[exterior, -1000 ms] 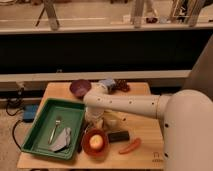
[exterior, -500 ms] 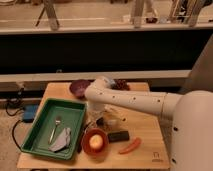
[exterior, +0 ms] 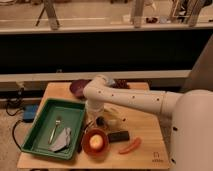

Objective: Place brush in purple bowl

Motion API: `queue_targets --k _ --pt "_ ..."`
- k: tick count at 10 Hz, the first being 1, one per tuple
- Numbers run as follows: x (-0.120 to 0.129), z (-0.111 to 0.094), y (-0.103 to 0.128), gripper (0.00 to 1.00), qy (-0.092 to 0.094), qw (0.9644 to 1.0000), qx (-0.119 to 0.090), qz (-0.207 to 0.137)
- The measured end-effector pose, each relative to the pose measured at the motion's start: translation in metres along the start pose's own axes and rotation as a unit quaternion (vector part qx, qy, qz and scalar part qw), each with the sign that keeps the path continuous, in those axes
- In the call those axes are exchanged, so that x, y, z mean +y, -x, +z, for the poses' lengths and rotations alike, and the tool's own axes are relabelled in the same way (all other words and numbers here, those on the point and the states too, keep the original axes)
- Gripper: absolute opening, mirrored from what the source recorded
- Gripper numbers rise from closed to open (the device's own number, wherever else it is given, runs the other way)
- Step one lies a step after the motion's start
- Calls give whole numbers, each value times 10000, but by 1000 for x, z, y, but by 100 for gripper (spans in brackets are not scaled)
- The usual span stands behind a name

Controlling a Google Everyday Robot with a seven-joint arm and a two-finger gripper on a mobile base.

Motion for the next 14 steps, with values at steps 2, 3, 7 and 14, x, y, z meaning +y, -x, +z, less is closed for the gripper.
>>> queue_targets --k 2,3,7,14 --pt "1 4 3 55 46 10000 21 -86" --pt "1 5 5 67 62 9999 30 -125" --pt "2 10 6 80 24 9997 -76 -215" --pt "8 15 -2 80 103 9999 -106 -84"
